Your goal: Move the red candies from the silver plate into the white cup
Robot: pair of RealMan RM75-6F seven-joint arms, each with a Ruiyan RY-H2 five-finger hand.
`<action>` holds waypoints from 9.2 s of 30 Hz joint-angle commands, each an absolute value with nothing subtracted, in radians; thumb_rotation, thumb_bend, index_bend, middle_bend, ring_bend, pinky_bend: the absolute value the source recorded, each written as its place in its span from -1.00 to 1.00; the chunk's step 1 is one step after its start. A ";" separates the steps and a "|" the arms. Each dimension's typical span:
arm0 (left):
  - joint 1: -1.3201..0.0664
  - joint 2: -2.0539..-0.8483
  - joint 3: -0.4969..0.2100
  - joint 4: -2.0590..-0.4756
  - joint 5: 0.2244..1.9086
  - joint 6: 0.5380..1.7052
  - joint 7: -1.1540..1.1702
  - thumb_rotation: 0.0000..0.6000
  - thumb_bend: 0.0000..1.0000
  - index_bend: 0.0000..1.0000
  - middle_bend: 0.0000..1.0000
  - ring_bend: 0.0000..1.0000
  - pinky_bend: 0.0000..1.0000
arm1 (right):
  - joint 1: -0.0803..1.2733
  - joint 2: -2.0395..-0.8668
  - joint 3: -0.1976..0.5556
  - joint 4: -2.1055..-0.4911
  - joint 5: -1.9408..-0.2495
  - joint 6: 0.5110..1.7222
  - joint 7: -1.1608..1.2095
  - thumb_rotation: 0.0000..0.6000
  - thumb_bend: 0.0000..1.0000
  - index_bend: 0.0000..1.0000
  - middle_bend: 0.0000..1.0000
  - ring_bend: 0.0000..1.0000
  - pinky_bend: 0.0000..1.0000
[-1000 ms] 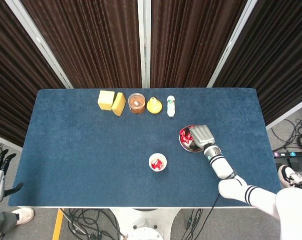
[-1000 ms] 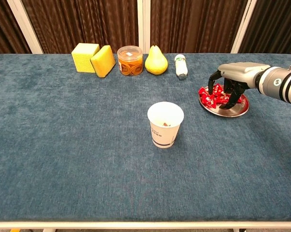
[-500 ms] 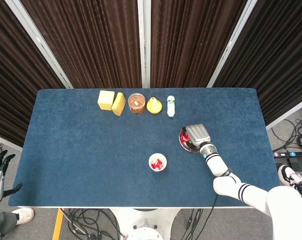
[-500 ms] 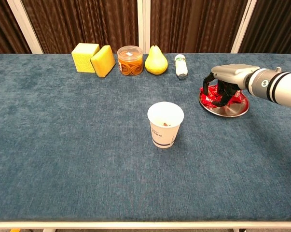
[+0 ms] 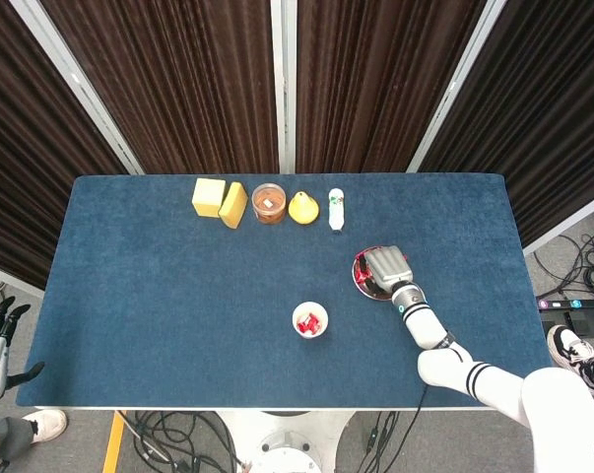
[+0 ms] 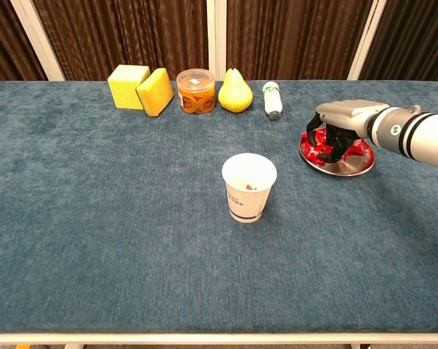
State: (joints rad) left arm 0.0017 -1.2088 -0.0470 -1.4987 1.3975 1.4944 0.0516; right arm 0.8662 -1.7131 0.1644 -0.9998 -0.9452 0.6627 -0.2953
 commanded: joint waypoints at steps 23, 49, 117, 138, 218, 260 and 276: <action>0.005 -1.190 -0.045 -1.532 1.411 1.512 0.070 1.00 -1.00 -0.57 -0.66 -0.72 -0.67 | 0.839 -1.441 0.156 -1.584 -1.280 0.772 -0.125 1.00 -0.25 0.15 0.96 1.00 1.00; -0.002 -1.200 -0.046 -1.508 1.419 1.502 0.050 1.00 -1.00 -0.57 -0.66 -0.72 -0.67 | 0.818 -1.429 0.189 -1.494 -1.168 0.851 -0.183 1.00 -0.26 -0.28 0.96 0.99 1.00; 0.014 -1.206 -0.039 -1.483 1.406 1.501 0.024 1.00 -1.00 -0.57 -0.66 -0.72 -0.67 | 0.926 -1.776 0.165 -0.913 -0.863 0.659 -0.385 1.00 -0.57 0.00 0.96 0.99 1.00; 0.018 -1.202 -0.042 -1.494 1.417 1.517 0.029 1.00 -1.00 -0.57 -0.66 -0.72 -0.67 | 0.833 -1.419 0.185 -1.613 -1.207 0.823 -0.193 1.00 -0.27 0.12 0.96 1.00 1.00; 0.020 -1.208 -0.041 -1.490 1.411 1.508 0.029 1.00 -1.00 -0.57 -0.66 -0.72 -0.67 | 0.856 -1.674 0.130 -0.995 -0.912 0.679 -0.368 1.00 -0.60 -0.12 0.96 0.99 1.00; 0.031 -1.204 -0.040 -1.495 1.410 1.522 0.032 1.00 -1.00 -0.57 -0.66 -0.72 -0.67 | 0.855 -1.477 0.126 -1.577 -1.300 0.770 -0.184 1.00 -0.32 0.01 0.96 0.99 1.00; 0.034 -1.208 -0.041 -1.487 1.412 1.524 0.024 1.00 -1.00 -0.57 -0.66 -0.72 -0.67 | 0.830 -1.433 0.167 -1.563 -1.248 0.852 -0.189 1.00 -0.55 -0.23 0.96 0.99 1.00</action>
